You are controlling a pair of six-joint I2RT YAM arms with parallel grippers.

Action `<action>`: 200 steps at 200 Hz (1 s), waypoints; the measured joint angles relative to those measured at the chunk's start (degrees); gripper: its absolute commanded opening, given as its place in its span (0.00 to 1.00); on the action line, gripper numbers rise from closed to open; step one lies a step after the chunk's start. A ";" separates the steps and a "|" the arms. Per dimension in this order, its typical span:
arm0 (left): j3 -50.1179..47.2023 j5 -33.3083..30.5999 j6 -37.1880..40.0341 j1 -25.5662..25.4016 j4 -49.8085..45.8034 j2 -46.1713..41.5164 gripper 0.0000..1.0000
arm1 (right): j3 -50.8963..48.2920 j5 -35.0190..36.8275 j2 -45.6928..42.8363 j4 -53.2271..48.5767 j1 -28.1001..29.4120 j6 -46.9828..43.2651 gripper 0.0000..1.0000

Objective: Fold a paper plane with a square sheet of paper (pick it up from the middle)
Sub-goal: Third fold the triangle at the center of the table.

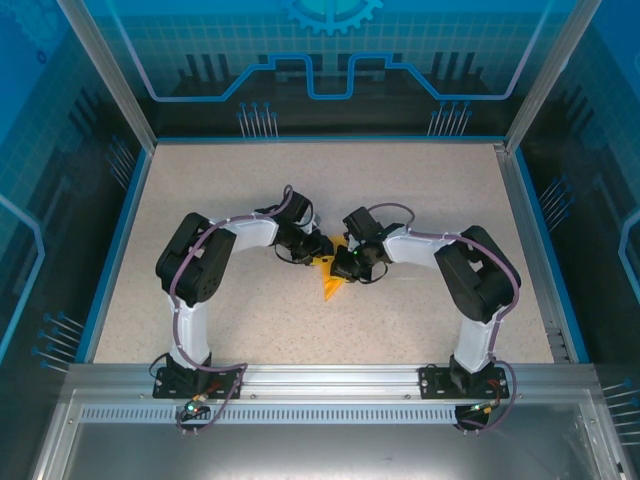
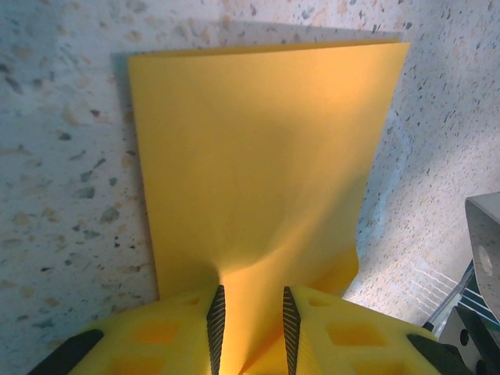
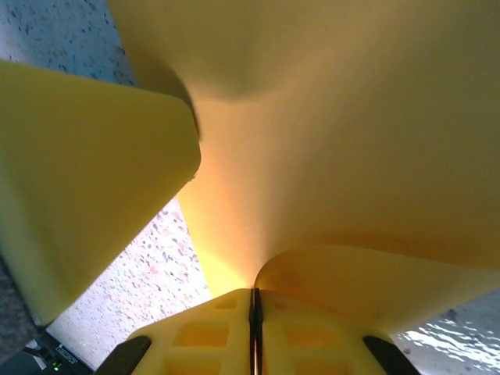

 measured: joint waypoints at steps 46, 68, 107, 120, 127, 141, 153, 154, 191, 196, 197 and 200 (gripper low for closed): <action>0.00 0.00 0.00 0.00 -0.02 0.00 0.29 | 0.13 0.02 0.24 0.04 0.00 0.00 0.10; 0.00 0.00 0.00 0.00 -0.02 0.00 0.29 | 0.13 0.07 0.24 0.04 0.02 0.00 0.10; 0.00 0.00 0.00 0.00 -0.02 0.00 0.29 | 0.13 0.42 0.63 0.13 0.04 0.00 0.10; 0.00 0.00 0.00 0.00 -0.02 0.00 0.29 | 0.13 0.44 0.68 0.22 0.04 0.02 0.10; 0.00 0.00 0.00 0.00 -0.02 0.00 0.29 | 0.13 0.46 0.68 0.24 0.04 0.02 0.10; 0.00 0.00 0.00 0.00 -0.02 0.00 0.29 | 0.13 0.46 0.68 0.31 0.04 0.02 0.10; 0.00 0.00 0.00 0.00 -0.02 0.00 0.29 | 0.13 0.46 0.68 0.44 0.04 0.02 0.10; 0.00 0.00 0.00 0.00 -0.02 0.00 0.29 | 0.13 0.46 0.68 0.44 0.04 0.02 0.10; 0.00 0.00 0.00 0.00 -0.02 0.00 0.29 | 0.13 0.46 0.76 1.27 0.04 -0.02 0.10; 0.00 0.00 0.00 0.00 -0.02 0.00 0.29 | 0.13 0.46 0.81 1.31 0.04 -0.07 0.10; 0.00 0.00 0.00 0.00 -0.02 0.00 0.29 | 0.13 0.46 0.81 1.31 0.04 -0.07 0.10; 0.00 0.00 0.00 0.00 -0.02 0.00 0.29 | 0.13 0.46 0.83 1.31 0.04 -0.20 0.10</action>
